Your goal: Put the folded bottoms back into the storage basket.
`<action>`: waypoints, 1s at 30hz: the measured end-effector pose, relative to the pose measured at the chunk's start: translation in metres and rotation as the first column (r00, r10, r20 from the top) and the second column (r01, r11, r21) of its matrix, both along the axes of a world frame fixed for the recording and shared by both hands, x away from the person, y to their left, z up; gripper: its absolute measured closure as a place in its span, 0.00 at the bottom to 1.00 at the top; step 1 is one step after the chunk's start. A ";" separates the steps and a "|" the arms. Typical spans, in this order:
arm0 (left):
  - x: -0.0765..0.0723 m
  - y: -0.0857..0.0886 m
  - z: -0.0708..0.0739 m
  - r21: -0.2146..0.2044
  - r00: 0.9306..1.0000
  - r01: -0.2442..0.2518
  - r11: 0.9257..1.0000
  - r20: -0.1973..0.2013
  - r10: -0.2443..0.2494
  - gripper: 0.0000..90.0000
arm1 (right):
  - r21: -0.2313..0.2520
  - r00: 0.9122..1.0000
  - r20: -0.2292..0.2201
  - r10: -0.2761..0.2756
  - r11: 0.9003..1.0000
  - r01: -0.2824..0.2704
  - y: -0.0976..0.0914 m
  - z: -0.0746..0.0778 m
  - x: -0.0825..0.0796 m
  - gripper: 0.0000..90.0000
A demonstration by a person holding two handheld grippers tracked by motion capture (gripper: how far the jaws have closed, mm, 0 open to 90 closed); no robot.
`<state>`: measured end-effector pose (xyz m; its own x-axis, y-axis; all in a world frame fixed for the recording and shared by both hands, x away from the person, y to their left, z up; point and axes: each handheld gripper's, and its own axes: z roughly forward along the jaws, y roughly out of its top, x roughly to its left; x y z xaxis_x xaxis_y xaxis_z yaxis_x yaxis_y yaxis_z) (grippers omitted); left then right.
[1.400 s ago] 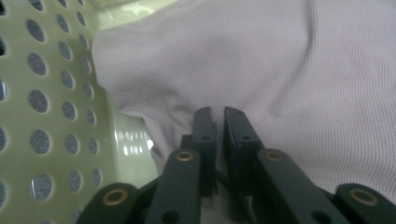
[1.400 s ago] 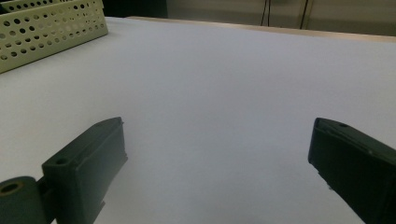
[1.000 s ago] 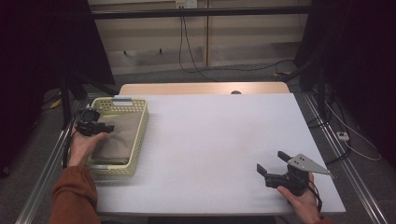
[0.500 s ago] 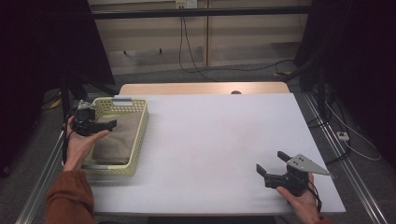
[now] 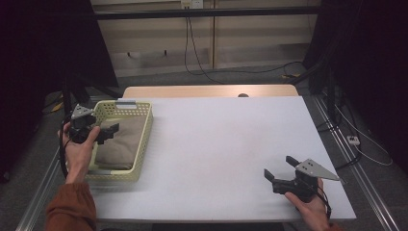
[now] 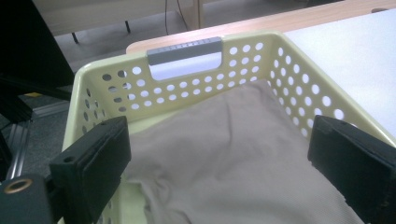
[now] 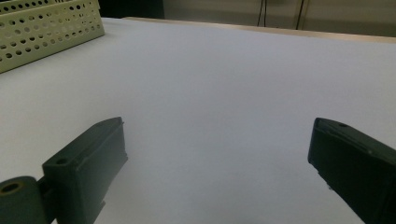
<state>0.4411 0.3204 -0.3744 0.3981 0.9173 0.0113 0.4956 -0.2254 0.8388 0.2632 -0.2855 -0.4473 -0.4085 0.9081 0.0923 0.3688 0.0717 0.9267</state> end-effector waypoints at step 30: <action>-0.064 0.009 0.007 -0.035 0.995 -0.010 0.999 0.100 0.013 0.08 | -0.001 1.000 0.001 -0.006 1.000 0.006 0.000 0.000 -0.001 0.04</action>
